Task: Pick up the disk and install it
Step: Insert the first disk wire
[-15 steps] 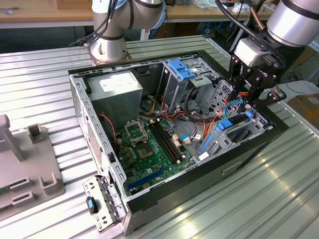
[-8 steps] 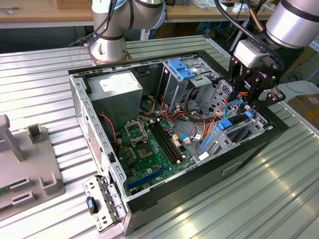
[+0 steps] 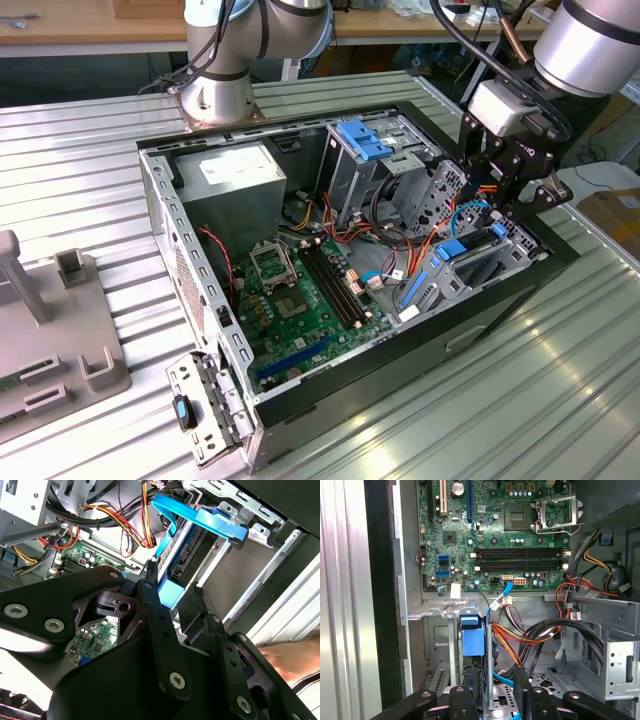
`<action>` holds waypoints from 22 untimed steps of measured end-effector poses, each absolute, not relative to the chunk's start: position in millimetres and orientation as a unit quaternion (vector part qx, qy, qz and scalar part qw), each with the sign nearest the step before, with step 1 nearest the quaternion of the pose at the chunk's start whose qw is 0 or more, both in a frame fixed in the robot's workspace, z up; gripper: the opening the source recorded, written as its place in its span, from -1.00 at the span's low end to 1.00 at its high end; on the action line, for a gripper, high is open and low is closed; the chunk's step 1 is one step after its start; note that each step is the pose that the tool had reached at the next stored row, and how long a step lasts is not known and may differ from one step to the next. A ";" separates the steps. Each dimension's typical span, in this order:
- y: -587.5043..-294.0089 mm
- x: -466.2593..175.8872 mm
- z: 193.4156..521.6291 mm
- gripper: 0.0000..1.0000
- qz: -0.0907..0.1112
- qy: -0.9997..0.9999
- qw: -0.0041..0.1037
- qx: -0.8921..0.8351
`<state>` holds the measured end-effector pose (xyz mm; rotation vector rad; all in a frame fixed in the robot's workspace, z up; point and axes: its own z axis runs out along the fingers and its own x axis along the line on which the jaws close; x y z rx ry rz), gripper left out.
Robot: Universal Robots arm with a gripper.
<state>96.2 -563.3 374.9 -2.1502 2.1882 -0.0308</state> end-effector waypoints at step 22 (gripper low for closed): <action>-560.3 117.1 380.3 -0.13 -0.010 0.713 0.037 -0.700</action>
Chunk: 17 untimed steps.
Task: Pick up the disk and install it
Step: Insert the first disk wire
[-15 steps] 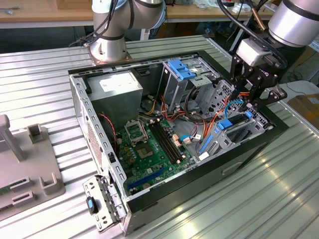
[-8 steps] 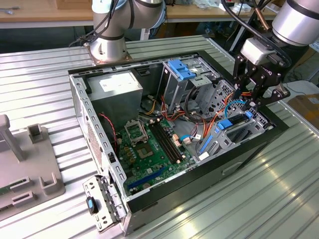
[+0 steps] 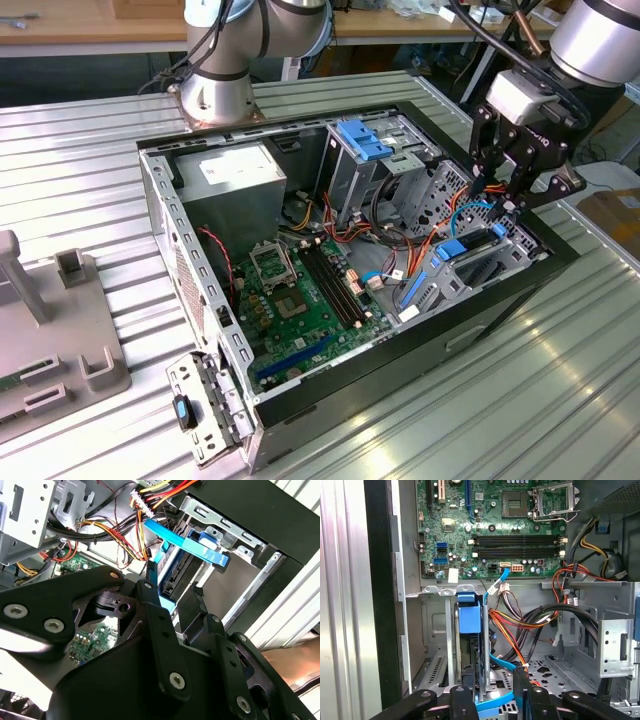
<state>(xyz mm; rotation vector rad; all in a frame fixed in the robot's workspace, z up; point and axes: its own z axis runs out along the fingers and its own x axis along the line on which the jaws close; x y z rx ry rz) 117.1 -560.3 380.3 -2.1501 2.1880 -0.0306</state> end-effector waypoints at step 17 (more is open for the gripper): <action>-556.1 130.2 381.2 -0.13 -0.010 0.713 0.036 -0.700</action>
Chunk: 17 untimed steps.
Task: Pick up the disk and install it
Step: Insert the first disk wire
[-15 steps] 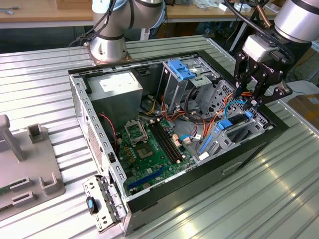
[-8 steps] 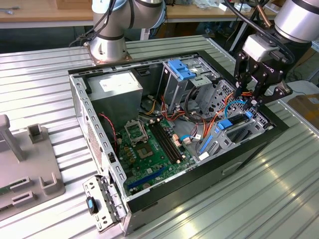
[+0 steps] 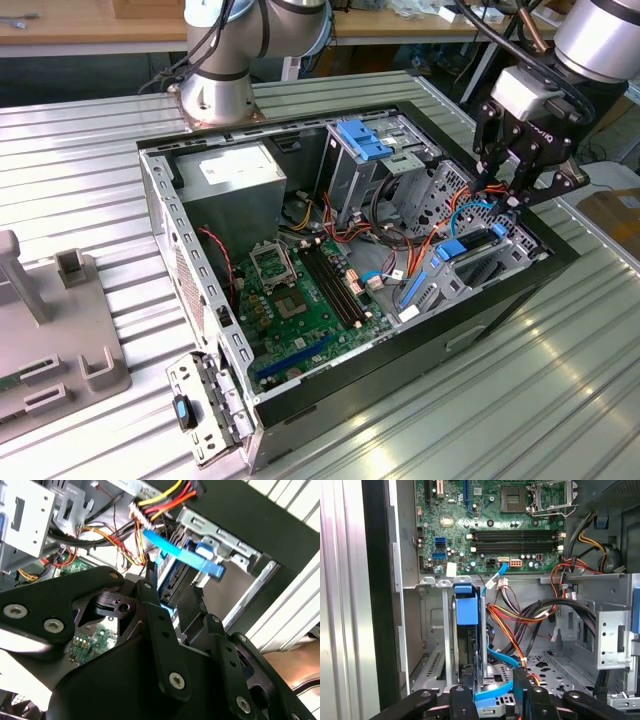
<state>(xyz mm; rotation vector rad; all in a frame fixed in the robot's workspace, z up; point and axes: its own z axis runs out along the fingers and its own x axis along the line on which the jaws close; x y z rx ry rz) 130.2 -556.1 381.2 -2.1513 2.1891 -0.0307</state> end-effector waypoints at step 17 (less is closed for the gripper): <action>-550.9 155.1 381.0 -0.13 -0.008 0.695 0.034 -0.718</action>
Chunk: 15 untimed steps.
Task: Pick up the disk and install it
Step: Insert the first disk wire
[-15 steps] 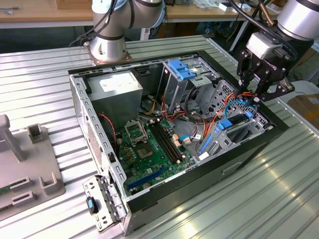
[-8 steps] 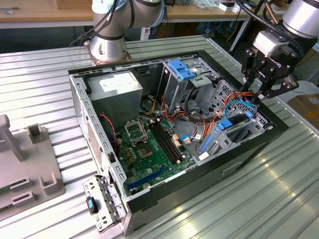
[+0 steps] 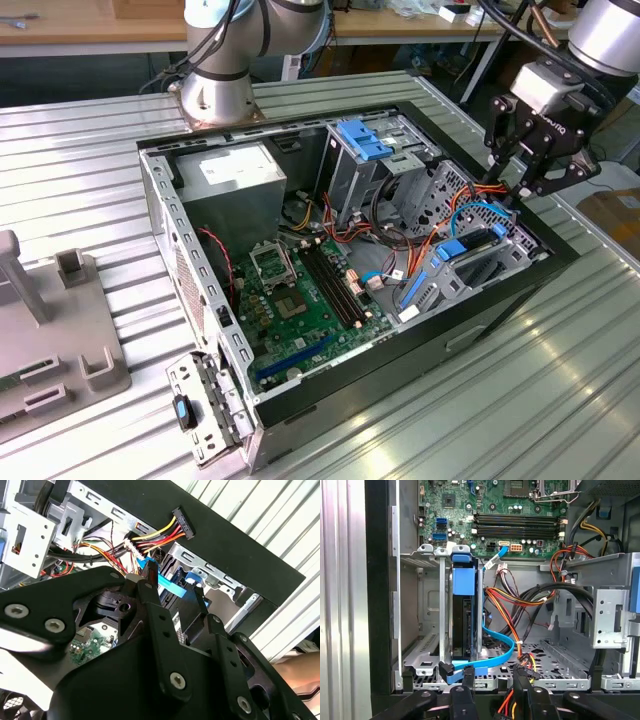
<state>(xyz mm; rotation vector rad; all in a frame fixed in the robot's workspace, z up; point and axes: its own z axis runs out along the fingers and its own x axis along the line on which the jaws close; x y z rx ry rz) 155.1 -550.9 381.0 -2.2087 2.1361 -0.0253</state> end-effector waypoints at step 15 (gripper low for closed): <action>-550.6 155.3 380.4 -0.13 -0.005 0.623 0.035 -0.781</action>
